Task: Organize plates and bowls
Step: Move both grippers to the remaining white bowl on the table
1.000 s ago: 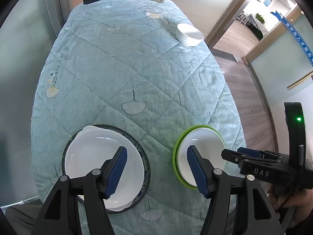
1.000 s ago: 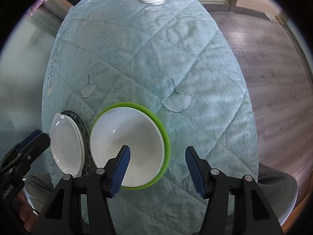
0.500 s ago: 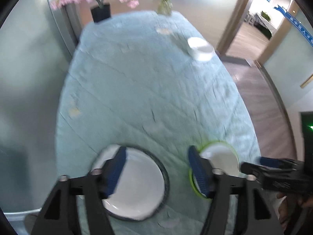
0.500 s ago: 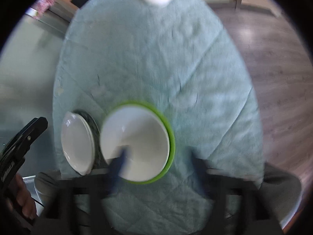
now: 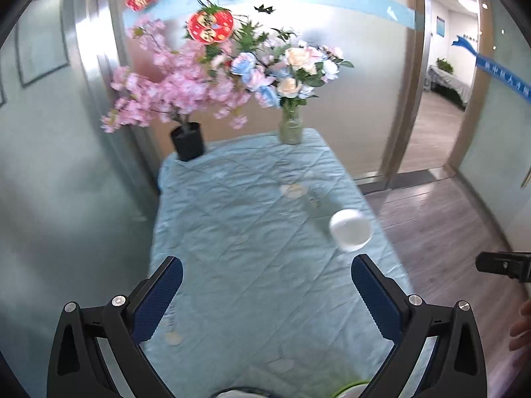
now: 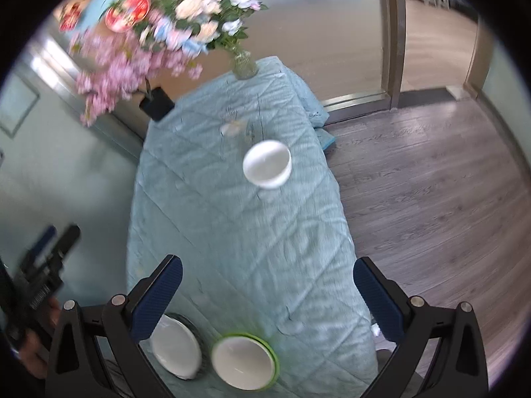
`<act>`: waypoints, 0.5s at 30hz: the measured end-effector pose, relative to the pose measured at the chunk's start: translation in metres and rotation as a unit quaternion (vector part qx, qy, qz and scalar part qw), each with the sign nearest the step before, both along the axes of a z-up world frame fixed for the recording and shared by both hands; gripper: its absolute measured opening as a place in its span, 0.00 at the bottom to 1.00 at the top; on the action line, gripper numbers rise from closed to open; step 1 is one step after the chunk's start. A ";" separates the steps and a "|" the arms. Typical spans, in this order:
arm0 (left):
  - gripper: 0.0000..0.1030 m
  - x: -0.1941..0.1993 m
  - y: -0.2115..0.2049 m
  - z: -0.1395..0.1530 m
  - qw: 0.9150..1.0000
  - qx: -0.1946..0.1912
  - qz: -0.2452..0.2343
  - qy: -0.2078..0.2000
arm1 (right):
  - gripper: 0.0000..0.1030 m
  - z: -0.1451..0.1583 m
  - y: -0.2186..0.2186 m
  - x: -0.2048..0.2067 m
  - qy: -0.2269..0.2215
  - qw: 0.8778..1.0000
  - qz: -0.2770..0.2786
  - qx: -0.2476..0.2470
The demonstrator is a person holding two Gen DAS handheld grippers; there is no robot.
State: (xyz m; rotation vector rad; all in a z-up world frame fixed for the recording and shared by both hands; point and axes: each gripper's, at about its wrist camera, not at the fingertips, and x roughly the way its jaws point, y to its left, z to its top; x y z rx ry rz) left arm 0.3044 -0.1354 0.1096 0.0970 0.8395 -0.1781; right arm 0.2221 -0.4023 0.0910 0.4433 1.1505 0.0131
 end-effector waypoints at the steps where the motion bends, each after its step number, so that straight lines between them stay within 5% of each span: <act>1: 0.99 0.009 -0.002 0.003 1.000 -0.009 -0.005 0.008 | 0.99 0.006 -0.004 0.010 -0.001 1.000 0.009 0.005; 6: 0.99 0.061 -0.025 0.016 0.999 -0.024 -0.037 0.021 | 0.99 0.027 0.000 0.052 -0.024 0.998 0.046 -0.044; 11: 0.99 0.120 -0.057 0.006 0.996 -0.029 -0.059 0.061 | 0.99 0.035 -0.014 0.108 -0.031 0.999 0.038 -0.014; 15: 0.99 0.171 -0.074 -0.009 0.994 -0.032 -0.050 0.091 | 0.99 0.035 -0.032 0.153 -0.026 0.999 0.014 -0.038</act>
